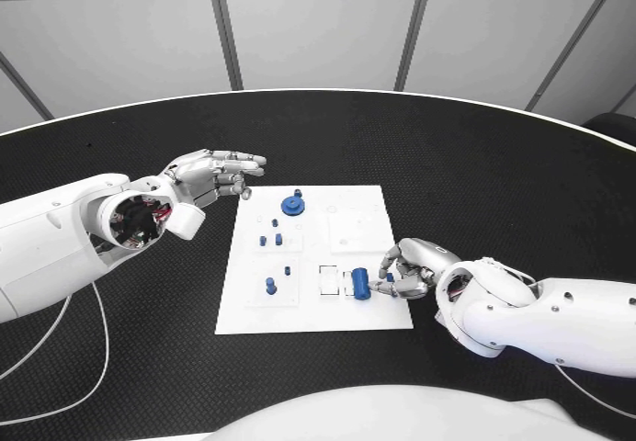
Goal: Assemble the parts on the task board
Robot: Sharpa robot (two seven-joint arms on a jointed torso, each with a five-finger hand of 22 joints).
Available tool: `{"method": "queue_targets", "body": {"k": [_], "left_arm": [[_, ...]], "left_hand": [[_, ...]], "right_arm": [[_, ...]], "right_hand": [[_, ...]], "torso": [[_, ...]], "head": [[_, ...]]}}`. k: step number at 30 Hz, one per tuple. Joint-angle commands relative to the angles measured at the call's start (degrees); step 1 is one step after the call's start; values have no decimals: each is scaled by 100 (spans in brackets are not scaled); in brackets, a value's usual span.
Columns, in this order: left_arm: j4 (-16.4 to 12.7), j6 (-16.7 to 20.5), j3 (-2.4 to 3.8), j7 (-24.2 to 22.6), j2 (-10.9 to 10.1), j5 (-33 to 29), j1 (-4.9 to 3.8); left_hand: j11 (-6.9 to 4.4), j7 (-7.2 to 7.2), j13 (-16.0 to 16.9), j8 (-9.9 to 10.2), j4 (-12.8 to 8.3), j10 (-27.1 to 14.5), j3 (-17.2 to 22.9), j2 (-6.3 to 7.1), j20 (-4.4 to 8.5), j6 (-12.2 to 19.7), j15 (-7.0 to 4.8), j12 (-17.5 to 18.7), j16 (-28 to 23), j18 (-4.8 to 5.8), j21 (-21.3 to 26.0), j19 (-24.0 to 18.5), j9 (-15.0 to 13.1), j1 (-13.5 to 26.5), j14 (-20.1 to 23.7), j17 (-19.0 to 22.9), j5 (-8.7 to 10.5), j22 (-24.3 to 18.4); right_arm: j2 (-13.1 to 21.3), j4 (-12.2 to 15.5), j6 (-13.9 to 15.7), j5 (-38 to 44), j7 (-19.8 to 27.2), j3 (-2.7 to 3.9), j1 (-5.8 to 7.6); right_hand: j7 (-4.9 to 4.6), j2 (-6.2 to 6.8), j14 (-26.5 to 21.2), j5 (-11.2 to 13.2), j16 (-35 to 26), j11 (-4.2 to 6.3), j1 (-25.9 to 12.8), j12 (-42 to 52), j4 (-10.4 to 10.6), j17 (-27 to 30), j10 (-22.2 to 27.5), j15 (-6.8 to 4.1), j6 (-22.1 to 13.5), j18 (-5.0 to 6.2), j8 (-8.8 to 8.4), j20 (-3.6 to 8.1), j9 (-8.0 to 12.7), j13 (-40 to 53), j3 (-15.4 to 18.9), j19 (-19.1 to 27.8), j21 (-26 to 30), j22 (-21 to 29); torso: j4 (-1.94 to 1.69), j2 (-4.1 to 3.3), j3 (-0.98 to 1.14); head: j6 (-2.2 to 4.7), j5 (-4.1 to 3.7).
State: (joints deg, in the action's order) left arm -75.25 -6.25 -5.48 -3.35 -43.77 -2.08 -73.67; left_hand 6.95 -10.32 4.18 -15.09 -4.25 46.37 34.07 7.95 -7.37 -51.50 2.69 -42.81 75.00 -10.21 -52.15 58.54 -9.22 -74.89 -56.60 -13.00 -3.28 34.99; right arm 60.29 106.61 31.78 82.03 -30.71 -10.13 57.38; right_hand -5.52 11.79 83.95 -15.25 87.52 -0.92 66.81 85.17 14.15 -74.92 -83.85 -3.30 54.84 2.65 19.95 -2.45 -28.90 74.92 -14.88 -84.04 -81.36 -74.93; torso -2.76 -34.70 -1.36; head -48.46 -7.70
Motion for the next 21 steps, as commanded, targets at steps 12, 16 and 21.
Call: {"method": "queue_targets", "body": {"k": [12, 16, 21], "left_arm": [[2, -8, 0, 21, -3, 0, 0], [6, -13, 0, 24, 10, 0, 0], [14, -18, 0, 28, 24, 0, 0]], "left_hand": [[12, -31, 8, 37, 35, -44, -11, -25, -39, 19, 10, 26, -16, -41, 44, 5, -7, 17, 16, 4, 10, -13], [12, -31, 8, 37, 35, -44, -11, -25, -39, 19, 10, 26, -16, -41, 44, 5, -7, 17, 16, 4, 10, -13], [12, -31, 8, 37, 35, -44, -11, -25, -39, 19, 10, 26, -16, -41, 44, 5, -7, 17, 16, 4, 10, -13]], "right_arm": [[-132, -11, 153, 22, 33, 1, -1], [-182, -43, 94, 23, 5, 2, -1], [-254, -101, -39, 23, -50, 2, 0]], "right_hand": [[-8, -108, 514, 300, 24, -15, -268, -31, 252, -1054, -186, 26, -91, -67, 51, -23, -166, 922, 535, -386, 20, -1002], [-6, -216, 513, 222, 25, -14, -450, -39, 261, -1055, -185, 26, -109, -67, 59, -23, -212, 928, 736, -384, 20, -1007], [-6, -239, 513, 213, 25, -14, -475, -44, 259, -1056, -183, 26, -112, -67, 60, -24, -220, 926, 772, -384, 20, -1009]], "torso": [[6, -1, 4], [-3, -3, 6], [-7, -3, 1]], "head": [[-5, 10], [-3, 1], [-1, -10]]}}
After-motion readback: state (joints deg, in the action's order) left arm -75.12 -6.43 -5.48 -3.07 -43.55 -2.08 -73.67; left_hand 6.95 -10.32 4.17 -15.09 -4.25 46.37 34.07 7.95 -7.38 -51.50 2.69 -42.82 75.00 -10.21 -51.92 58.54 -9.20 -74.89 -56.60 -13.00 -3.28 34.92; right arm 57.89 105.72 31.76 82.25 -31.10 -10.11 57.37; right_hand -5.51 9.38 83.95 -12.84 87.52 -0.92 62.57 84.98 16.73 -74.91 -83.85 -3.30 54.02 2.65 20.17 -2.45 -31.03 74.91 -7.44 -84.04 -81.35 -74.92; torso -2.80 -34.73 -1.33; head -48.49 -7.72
